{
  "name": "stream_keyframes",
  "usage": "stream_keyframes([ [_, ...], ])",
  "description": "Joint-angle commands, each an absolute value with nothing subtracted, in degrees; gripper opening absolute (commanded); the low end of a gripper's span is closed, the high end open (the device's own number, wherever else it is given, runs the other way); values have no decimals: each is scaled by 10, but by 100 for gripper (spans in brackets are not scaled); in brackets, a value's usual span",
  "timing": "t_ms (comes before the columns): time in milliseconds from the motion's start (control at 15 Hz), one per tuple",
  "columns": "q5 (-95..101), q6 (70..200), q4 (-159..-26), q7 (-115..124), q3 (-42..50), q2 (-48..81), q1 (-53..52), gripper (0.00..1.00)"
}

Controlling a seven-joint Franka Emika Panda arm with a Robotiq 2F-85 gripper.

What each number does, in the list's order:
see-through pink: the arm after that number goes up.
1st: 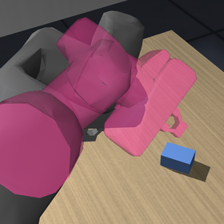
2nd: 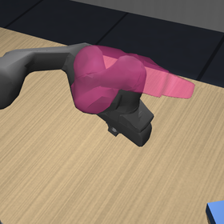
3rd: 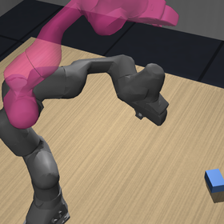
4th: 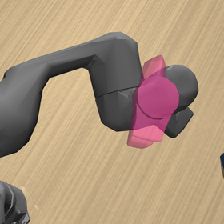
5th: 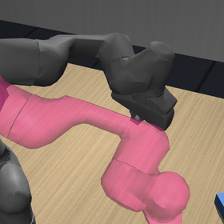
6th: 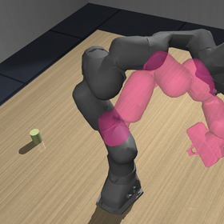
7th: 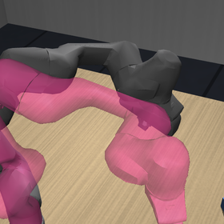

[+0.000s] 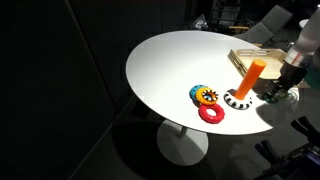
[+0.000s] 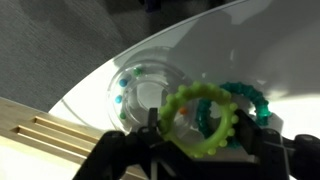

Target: Put the yellow ring through the pole

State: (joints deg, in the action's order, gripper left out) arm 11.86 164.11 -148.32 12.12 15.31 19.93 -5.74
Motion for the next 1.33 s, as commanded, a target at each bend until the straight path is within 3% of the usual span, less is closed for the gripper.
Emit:
stream_keyframes([
  [0,122,1634,-1487,135,158,170,-65,49],
  [1267,-73,1501,-1417,58,31,6,-4,49],
])
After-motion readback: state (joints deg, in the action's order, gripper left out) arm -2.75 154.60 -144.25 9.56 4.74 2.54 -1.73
